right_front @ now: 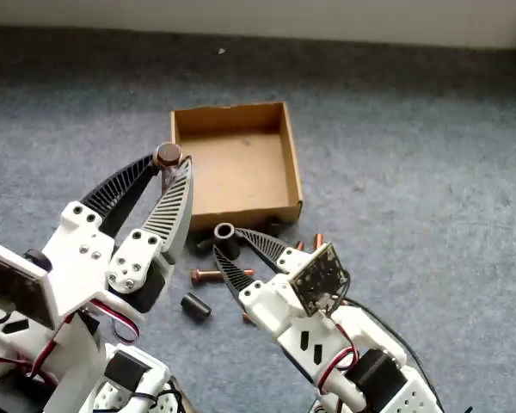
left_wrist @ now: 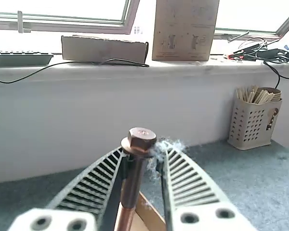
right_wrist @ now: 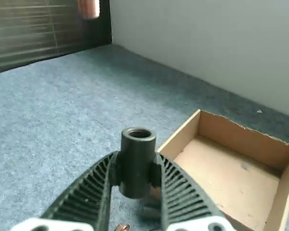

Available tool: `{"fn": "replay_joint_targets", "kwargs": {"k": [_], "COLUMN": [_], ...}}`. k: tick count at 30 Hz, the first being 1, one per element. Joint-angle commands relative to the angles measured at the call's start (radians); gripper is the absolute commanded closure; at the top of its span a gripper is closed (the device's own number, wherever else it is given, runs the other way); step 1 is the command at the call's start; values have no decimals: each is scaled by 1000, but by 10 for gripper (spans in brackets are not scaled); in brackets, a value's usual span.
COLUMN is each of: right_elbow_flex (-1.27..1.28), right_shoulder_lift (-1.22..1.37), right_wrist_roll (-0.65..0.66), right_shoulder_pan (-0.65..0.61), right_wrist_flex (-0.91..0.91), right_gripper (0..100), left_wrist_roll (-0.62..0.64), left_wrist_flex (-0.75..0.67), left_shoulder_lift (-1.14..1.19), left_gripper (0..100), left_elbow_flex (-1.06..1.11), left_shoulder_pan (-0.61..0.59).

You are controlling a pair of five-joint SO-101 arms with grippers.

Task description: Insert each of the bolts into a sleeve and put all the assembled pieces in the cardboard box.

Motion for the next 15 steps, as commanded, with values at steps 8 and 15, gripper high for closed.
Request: {"fn": "replay_joint_targets", "kwargs": {"k": [8, 15], "right_elbow_flex": [45, 39], "right_shoulder_lift": [-122, -122], "right_wrist_roll": [-6, -6], "right_shoulder_pan": [-48, -50], "right_wrist_flex": [-154, -211], "right_gripper": [994, 994], "left_wrist_roll": [11, 8], "left_wrist_flex": [-31, -34], "left_shoulder_lift": [-2, -1], "left_gripper": [993, 992], "left_elbow_flex": [-36, -35], "left_shoulder_pan": [272, 298]}}
